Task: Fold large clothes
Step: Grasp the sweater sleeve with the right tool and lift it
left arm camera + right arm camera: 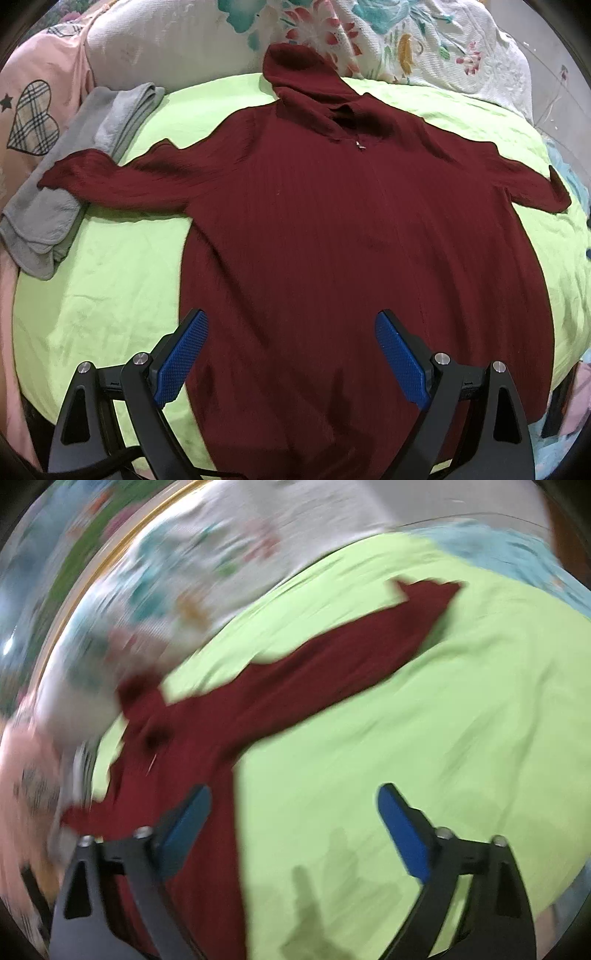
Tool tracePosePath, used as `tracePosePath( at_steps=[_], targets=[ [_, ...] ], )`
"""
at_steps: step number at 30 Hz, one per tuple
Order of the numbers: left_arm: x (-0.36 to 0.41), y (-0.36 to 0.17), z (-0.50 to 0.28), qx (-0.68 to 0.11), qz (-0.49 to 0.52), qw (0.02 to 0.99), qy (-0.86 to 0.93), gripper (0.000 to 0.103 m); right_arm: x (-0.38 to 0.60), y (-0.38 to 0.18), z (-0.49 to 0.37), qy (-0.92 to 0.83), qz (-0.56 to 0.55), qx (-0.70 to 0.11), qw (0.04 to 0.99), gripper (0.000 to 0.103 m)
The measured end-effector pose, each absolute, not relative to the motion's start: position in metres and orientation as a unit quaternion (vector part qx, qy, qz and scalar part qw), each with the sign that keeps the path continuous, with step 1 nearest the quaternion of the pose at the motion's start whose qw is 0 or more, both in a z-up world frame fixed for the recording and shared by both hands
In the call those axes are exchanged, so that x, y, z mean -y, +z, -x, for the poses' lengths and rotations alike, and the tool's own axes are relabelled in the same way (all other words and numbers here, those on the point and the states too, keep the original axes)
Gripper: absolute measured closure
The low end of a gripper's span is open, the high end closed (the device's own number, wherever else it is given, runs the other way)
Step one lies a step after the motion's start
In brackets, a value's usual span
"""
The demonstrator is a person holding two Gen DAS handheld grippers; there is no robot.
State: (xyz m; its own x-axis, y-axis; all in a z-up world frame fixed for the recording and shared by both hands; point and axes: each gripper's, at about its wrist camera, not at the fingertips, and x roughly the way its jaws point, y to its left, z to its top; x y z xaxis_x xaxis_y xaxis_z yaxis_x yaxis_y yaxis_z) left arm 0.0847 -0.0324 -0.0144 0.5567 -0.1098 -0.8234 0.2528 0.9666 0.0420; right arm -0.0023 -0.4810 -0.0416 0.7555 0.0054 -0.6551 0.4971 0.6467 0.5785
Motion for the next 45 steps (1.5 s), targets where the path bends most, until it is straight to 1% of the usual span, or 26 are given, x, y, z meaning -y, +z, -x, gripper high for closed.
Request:
tracePosePath(
  at_steps=[1, 4, 6, 7, 10, 13, 15, 17, 18, 19, 21, 24, 30, 35, 37, 41, 45],
  targets=[
    [0.034, -0.015, -0.087, -0.464, -0.075, 0.876, -0.109, 0.011, 0.499, -0.043, 0.002, -0.161, -0.400, -0.308, 0.848, 0.031],
    [0.040, -0.018, -0.096, -0.476, -0.066, 0.869, -0.120, 0.014, 0.560, -0.050, -0.005, -0.215, -0.415, -0.291, 0.835, 0.039],
    [0.045, -0.019, -0.102, -0.481, -0.058, 0.866, -0.124, 0.013, 0.601, -0.060, -0.015, -0.231, -0.435, -0.279, 0.825, 0.042],
    [0.047, -0.021, -0.105, -0.486, -0.061, 0.863, -0.126, 0.013, 0.614, -0.064, -0.018, -0.239, -0.440, -0.278, 0.820, 0.046],
    [0.055, -0.027, -0.114, -0.494, -0.074, 0.857, -0.125, 0.013, 0.660, -0.082, -0.039, -0.264, -0.458, -0.280, 0.802, 0.050],
    [0.060, -0.029, -0.119, -0.493, -0.081, 0.857, -0.123, 0.013, 0.686, -0.096, -0.061, -0.281, -0.443, -0.291, 0.800, 0.050],
    [0.061, -0.029, -0.122, -0.485, -0.076, 0.862, -0.125, 0.013, 0.706, -0.113, -0.072, -0.285, -0.465, -0.292, 0.786, 0.051],
    [0.060, -0.027, -0.123, -0.469, -0.069, 0.872, -0.124, 0.013, 0.720, -0.124, -0.076, -0.286, -0.482, -0.278, 0.780, 0.056],
    [0.061, -0.025, -0.124, -0.461, -0.067, 0.876, -0.120, 0.013, 0.722, -0.124, -0.078, -0.288, -0.480, -0.273, 0.782, 0.062],
    [0.061, -0.024, -0.124, -0.455, -0.066, 0.880, -0.118, 0.013, 0.725, -0.123, -0.081, -0.289, -0.476, -0.271, 0.785, 0.076],
    [0.065, -0.026, -0.129, -0.460, -0.071, 0.877, -0.122, 0.013, 0.731, -0.121, -0.089, -0.275, -0.481, -0.270, 0.787, 0.097],
    [0.071, -0.036, -0.138, -0.492, -0.087, 0.856, -0.132, 0.013, 0.722, -0.105, -0.090, -0.259, -0.462, -0.253, 0.809, 0.097],
    [0.056, -0.040, -0.144, -0.495, -0.038, 0.859, -0.126, 0.013, 0.651, -0.060, -0.106, -0.156, -0.448, -0.234, 0.849, 0.097],
    [0.039, -0.041, -0.147, -0.498, -0.017, 0.859, -0.119, 0.013, 0.554, -0.030, -0.151, -0.019, -0.446, -0.244, 0.861, 0.097],
    [0.032, -0.040, -0.149, -0.497, -0.004, 0.860, -0.115, 0.013, 0.500, -0.022, -0.181, 0.048, -0.443, -0.258, 0.857, 0.098],
    [0.016, -0.036, -0.149, -0.487, 0.006, 0.867, -0.108, 0.013, 0.405, -0.015, -0.232, 0.149, -0.439, -0.288, 0.838, 0.098],
    [0.001, -0.035, -0.154, -0.487, 0.019, 0.867, -0.103, 0.012, 0.321, -0.016, -0.277, 0.208, -0.421, -0.322, 0.822, 0.098]
  ],
)
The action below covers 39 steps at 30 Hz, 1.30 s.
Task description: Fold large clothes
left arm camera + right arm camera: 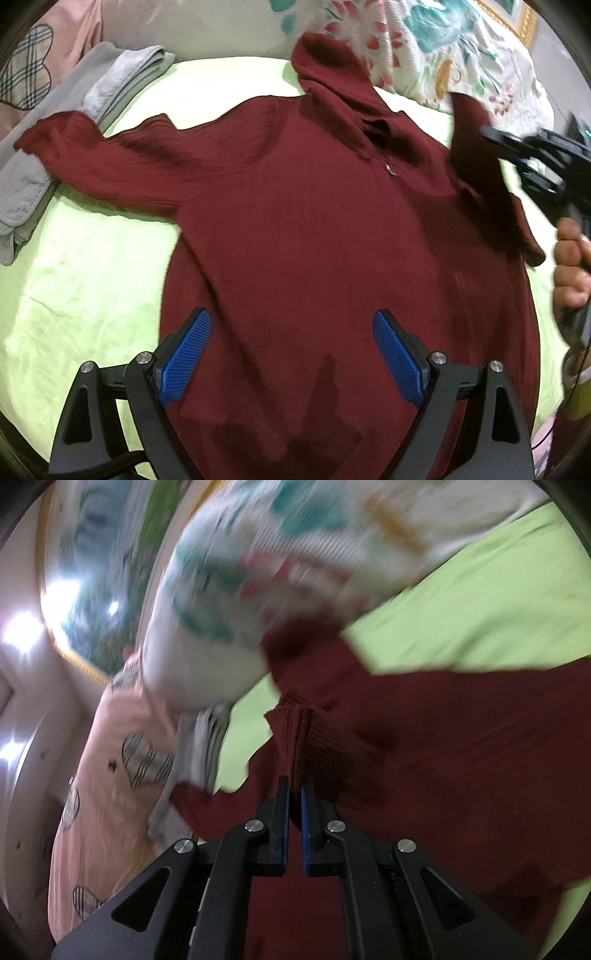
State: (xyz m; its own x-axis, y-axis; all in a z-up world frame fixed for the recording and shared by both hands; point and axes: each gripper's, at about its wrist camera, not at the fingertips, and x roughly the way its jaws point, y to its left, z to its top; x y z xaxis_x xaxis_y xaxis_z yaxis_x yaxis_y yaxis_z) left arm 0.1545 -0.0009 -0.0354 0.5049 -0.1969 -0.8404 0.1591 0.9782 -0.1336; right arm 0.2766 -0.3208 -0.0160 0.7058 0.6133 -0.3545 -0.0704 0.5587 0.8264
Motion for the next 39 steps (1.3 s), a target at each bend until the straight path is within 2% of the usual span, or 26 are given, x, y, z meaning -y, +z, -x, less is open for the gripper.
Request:
tracePosePath(
  at_steps=[7, 12, 14, 15, 18, 19, 22, 25, 27, 32, 34, 36, 39],
  targets=[
    [-0.026, -0.035, -0.169, -0.482, 0.042, 0.872, -0.079, 0.012, 0.205, -0.045, -0.313, 0.269, -0.405, -0.389, 0.782, 0.098],
    [-0.039, -0.038, -0.184, -0.485, 0.068, 0.869, -0.073, 0.012, 0.165, -0.059, -0.328, 0.308, -0.406, -0.412, 0.755, 0.098],
    [-0.040, -0.041, -0.192, -0.482, 0.074, 0.869, -0.078, 0.012, 0.157, -0.058, -0.331, 0.305, -0.385, -0.423, 0.762, 0.094],
    [-0.039, -0.041, -0.195, -0.482, 0.075, 0.869, -0.079, 0.012, 0.155, -0.058, -0.332, 0.300, -0.377, -0.429, 0.764, 0.093],
    [-0.033, -0.043, -0.209, -0.481, 0.081, 0.867, -0.100, 0.012, 0.170, -0.058, -0.323, 0.299, -0.389, -0.430, 0.758, 0.078],
    [-0.029, -0.044, -0.215, -0.481, 0.081, 0.867, -0.104, 0.012, 0.179, -0.055, -0.316, 0.293, -0.391, -0.422, 0.764, 0.076],
    [-0.019, -0.050, -0.239, -0.483, 0.078, 0.865, -0.111, 0.012, 0.213, -0.042, -0.287, 0.265, -0.395, -0.392, 0.787, 0.076],
    [-0.011, -0.061, -0.267, -0.489, 0.069, 0.864, -0.100, 0.017, 0.254, -0.039, -0.252, 0.216, -0.397, -0.370, 0.812, 0.076],
    [-0.009, -0.067, -0.279, -0.496, 0.063, 0.861, -0.090, 0.031, 0.290, -0.037, -0.223, 0.148, -0.386, -0.353, 0.839, 0.076],
    [-0.005, -0.075, -0.295, -0.490, 0.013, 0.870, -0.053, 0.048, 0.382, -0.035, -0.184, -0.026, -0.344, -0.345, 0.873, 0.076],
    [-0.005, -0.075, -0.297, -0.485, 0.002, 0.873, -0.046, 0.055, 0.407, -0.043, -0.185, -0.055, -0.347, -0.356, 0.866, 0.076],
    [-0.005, -0.074, -0.296, -0.482, 0.005, 0.875, -0.054, 0.067, 0.429, -0.056, -0.195, -0.066, -0.354, -0.373, 0.855, 0.075],
    [0.001, -0.073, -0.293, -0.478, -0.006, 0.875, -0.074, 0.075, 0.438, -0.078, -0.213, -0.054, -0.370, -0.396, 0.839, 0.074]
  ],
)
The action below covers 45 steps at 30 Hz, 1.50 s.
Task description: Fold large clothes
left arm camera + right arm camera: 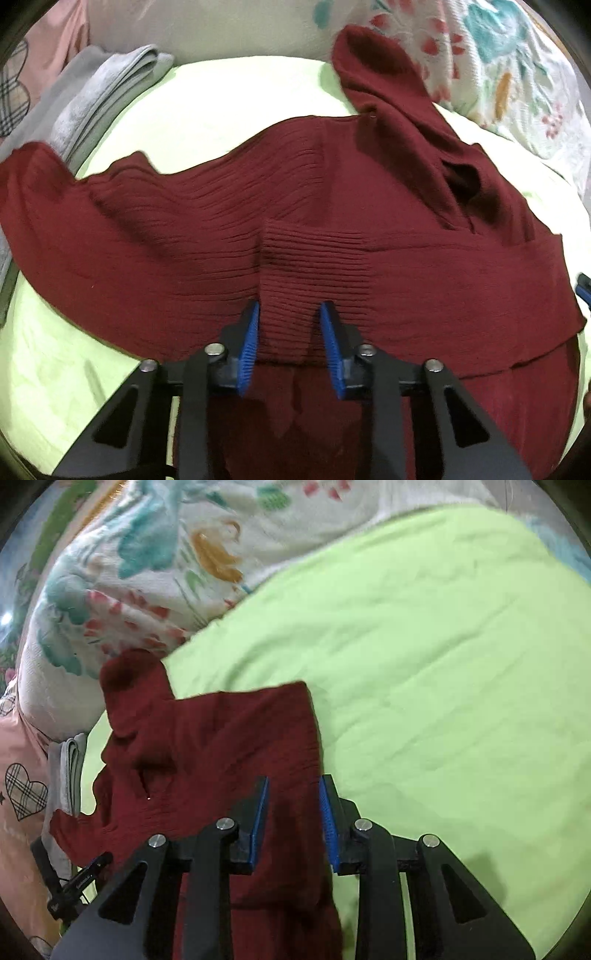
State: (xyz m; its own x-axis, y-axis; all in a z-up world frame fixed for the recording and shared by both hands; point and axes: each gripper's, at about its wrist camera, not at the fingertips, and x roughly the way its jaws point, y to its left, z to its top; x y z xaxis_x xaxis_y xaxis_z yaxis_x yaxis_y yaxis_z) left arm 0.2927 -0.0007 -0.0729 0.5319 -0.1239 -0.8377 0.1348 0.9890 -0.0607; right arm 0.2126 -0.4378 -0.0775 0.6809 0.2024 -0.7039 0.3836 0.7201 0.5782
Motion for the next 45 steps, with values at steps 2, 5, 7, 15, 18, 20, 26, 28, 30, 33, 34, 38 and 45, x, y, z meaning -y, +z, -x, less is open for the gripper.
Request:
tracePosePath(
  at_steps=[2, 5, 7, 15, 18, 20, 26, 28, 30, 33, 34, 38, 45],
  targets=[
    [0.002, -0.073, -0.293, -0.481, 0.000, 0.871, -0.099, 0.081, 0.436, -0.087, -0.221, -0.049, -0.375, -0.407, 0.832, 0.074],
    [-0.002, -0.069, -0.294, -0.471, 0.001, 0.875, -0.110, 0.099, 0.433, -0.090, -0.221, -0.044, -0.378, -0.403, 0.832, 0.067],
    [-0.008, -0.063, -0.292, -0.458, 0.007, 0.883, -0.107, 0.099, 0.429, -0.088, -0.218, -0.042, -0.382, -0.399, 0.833, 0.064],
    [-0.053, -0.058, -0.295, -0.447, 0.061, 0.890, -0.070, 0.100, 0.431, -0.082, -0.211, -0.036, -0.375, -0.391, 0.840, 0.062],
    [-0.048, -0.059, -0.294, -0.453, 0.043, 0.887, -0.078, 0.099, 0.423, -0.084, -0.221, -0.025, -0.368, -0.399, 0.840, 0.062],
    [-0.044, -0.059, -0.293, -0.455, 0.038, 0.886, -0.080, 0.099, 0.416, -0.089, -0.228, -0.019, -0.364, -0.409, 0.837, 0.062],
    [-0.040, -0.057, -0.296, -0.461, 0.057, 0.880, -0.095, 0.099, 0.404, -0.083, -0.236, -0.008, -0.322, -0.416, 0.851, 0.097],
    [-0.037, -0.052, -0.294, -0.459, 0.072, 0.878, -0.120, 0.098, 0.417, -0.076, -0.228, -0.022, -0.326, -0.401, 0.856, 0.097],
    [-0.029, -0.054, -0.295, -0.460, 0.057, 0.878, -0.119, 0.098, 0.427, -0.081, -0.227, -0.028, -0.335, -0.410, 0.848, 0.097],
    [-0.025, -0.065, -0.300, -0.472, 0.047, 0.874, -0.106, 0.098, 0.425, -0.094, -0.230, -0.032, -0.333, -0.437, 0.835, 0.092],
    [-0.028, -0.067, -0.299, -0.475, 0.050, 0.872, -0.106, 0.098, 0.424, -0.092, -0.227, -0.043, -0.331, -0.435, 0.836, 0.086],
    [-0.032, -0.072, -0.297, -0.478, 0.056, 0.870, -0.107, 0.094, 0.405, -0.052, -0.204, -0.072, -0.296, -0.371, 0.877, 0.083],
    [-0.067, -0.063, -0.286, -0.471, 0.088, 0.874, -0.075, 0.065, 0.382, -0.080, -0.210, -0.049, -0.288, -0.430, 0.854, 0.078]
  ],
)
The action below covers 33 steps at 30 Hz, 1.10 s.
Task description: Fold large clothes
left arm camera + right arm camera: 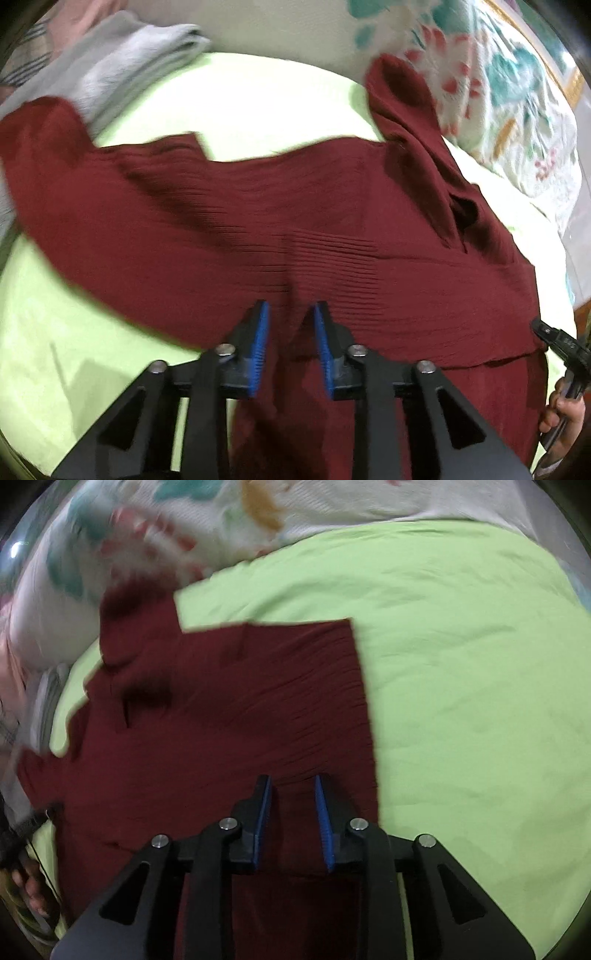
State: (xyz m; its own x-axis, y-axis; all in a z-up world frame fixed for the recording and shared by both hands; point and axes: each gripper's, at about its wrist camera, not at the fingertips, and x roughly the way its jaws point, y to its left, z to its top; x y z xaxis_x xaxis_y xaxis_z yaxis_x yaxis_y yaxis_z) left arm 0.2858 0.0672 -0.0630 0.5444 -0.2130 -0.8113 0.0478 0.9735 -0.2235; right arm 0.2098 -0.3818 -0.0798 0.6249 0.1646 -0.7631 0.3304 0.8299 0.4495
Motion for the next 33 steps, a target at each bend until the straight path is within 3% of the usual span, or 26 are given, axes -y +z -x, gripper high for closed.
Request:
tracePosePath(
  at_steps=[2, 5, 7, 11, 15, 20, 22, 23, 24, 25, 26, 33],
  targets=[
    [-0.089, -0.057, -0.280, -0.462, 0.098, 0.880, -0.058, 0.056, 0.389, -0.072, -0.200, -0.061, -0.302, -0.420, 0.854, 0.077],
    [-0.132, -0.048, -0.278, -0.446, 0.124, 0.886, -0.019, 0.051, 0.381, -0.053, -0.185, -0.028, -0.297, -0.394, 0.869, 0.073],
    [-0.166, -0.042, -0.283, -0.436, 0.142, 0.889, 0.015, 0.048, 0.371, -0.048, -0.181, -0.005, -0.297, -0.390, 0.872, 0.064],
    [-0.225, -0.024, -0.301, -0.414, 0.172, 0.891, 0.074, 0.044, 0.340, -0.039, -0.173, 0.041, -0.284, -0.394, 0.873, 0.062],
    [-0.282, -0.003, -0.329, -0.380, 0.221, 0.890, 0.118, 0.030, 0.319, -0.042, -0.171, 0.066, -0.286, -0.406, 0.865, 0.061],
    [-0.332, -0.012, -0.374, -0.398, 0.266, 0.865, 0.148, 0.031, 0.307, -0.054, -0.170, 0.080, -0.299, -0.421, 0.853, 0.060],
    [-0.343, -0.016, -0.382, -0.394, 0.280, 0.864, 0.141, 0.033, 0.305, -0.055, -0.170, 0.080, -0.303, -0.422, 0.851, 0.060],
    [-0.345, -0.015, -0.386, -0.387, 0.282, 0.867, 0.136, 0.042, 0.304, -0.056, -0.169, 0.078, -0.302, -0.424, 0.850, 0.060],
    [-0.345, -0.013, -0.389, -0.383, 0.276, 0.871, 0.132, 0.069, 0.304, -0.056, -0.169, 0.077, -0.302, -0.424, 0.850, 0.060],
    [-0.343, -0.013, -0.390, -0.383, 0.270, 0.874, 0.128, 0.086, 0.304, -0.057, -0.168, 0.076, -0.302, -0.425, 0.850, 0.060],
    [-0.341, -0.012, -0.392, -0.384, 0.268, 0.876, 0.118, 0.095, 0.305, -0.057, -0.167, 0.076, -0.301, -0.425, 0.850, 0.060],
    [-0.280, 0.015, -0.362, -0.344, 0.209, 0.912, 0.074, 0.096, 0.305, -0.050, -0.158, 0.074, -0.304, -0.415, 0.854, 0.060]
  ],
)
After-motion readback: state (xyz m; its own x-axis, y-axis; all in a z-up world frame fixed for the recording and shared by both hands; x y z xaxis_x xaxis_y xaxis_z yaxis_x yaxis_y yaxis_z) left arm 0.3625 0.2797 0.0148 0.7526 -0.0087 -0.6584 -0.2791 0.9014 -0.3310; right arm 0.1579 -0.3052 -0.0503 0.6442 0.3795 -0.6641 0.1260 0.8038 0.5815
